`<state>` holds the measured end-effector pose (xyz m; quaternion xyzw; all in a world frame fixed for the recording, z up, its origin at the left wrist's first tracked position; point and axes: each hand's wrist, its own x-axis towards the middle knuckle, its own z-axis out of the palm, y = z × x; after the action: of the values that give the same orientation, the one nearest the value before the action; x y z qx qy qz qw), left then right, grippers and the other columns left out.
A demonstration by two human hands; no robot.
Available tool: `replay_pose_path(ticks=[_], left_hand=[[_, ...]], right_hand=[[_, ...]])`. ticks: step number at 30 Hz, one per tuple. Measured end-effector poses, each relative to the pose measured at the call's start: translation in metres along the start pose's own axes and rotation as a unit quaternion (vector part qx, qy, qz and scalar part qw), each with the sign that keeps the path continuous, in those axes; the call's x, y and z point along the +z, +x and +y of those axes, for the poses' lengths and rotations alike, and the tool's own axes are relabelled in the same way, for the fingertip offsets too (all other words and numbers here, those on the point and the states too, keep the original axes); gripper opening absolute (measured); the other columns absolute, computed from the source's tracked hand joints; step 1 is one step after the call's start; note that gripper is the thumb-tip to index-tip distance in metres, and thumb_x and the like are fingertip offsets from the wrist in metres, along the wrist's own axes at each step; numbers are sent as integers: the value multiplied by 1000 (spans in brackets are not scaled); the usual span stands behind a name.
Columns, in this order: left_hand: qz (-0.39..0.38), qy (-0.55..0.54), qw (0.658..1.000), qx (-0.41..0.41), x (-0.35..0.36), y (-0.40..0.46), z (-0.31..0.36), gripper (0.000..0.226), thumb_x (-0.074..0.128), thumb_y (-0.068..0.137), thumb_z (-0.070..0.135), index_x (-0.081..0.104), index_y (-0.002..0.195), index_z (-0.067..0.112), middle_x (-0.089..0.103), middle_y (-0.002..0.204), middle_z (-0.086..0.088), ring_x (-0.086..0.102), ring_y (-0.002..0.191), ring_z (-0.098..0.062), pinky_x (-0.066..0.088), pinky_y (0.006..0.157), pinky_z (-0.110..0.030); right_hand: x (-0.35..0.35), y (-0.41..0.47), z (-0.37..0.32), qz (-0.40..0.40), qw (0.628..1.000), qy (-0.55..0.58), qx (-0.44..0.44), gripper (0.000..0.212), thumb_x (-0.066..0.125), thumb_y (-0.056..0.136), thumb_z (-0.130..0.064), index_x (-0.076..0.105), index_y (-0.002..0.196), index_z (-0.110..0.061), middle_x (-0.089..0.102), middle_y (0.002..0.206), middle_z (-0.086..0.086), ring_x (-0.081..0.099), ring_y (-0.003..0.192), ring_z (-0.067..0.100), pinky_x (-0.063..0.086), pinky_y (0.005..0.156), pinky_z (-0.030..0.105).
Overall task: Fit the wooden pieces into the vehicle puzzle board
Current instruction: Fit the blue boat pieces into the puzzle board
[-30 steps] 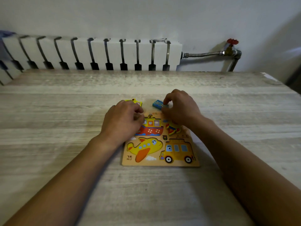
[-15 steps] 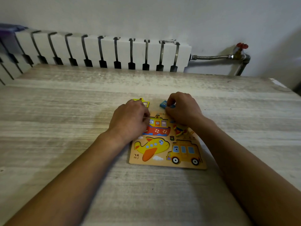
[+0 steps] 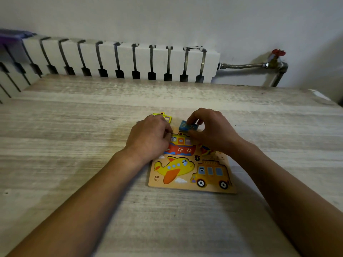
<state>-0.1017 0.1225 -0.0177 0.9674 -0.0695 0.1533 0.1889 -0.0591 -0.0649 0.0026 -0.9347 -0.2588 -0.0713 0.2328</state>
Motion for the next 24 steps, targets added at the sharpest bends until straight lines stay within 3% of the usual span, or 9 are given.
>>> replay_pose_path(ticks=[5, 15, 24], left_hand=[[-10, 1, 1000, 4, -1, 1, -1, 19, 61, 82, 24, 74, 95, 24, 66, 112, 2, 56, 107, -22, 45, 85, -39], [-17, -16, 1000, -3, 0, 2, -2, 19, 63, 80, 18, 74, 95, 24, 66, 112, 2, 56, 107, -22, 45, 88, -43], [-9, -20, 1000, -4, 3, 3, -5, 16, 64, 80, 19, 73, 91, 25, 66, 108, 3, 56, 105, -21, 45, 85, -42]], right_hand=[[-4, -15, -8, -36, 999, 21, -31, 24, 71, 79, -22, 66, 102, -19, 64, 105, 0, 54, 95, 17, 48, 77, 36], [-1, -30, -11, -65, 995, 34, -64, 21, 73, 75, -24, 69, 95, -22, 63, 99, -7, 49, 93, 13, 39, 72, 25], [-4, -35, -11, -99, 991, 47, -73, 18, 72, 76, -28, 69, 93, -24, 63, 100, -9, 50, 94, 14, 46, 79, 35]])
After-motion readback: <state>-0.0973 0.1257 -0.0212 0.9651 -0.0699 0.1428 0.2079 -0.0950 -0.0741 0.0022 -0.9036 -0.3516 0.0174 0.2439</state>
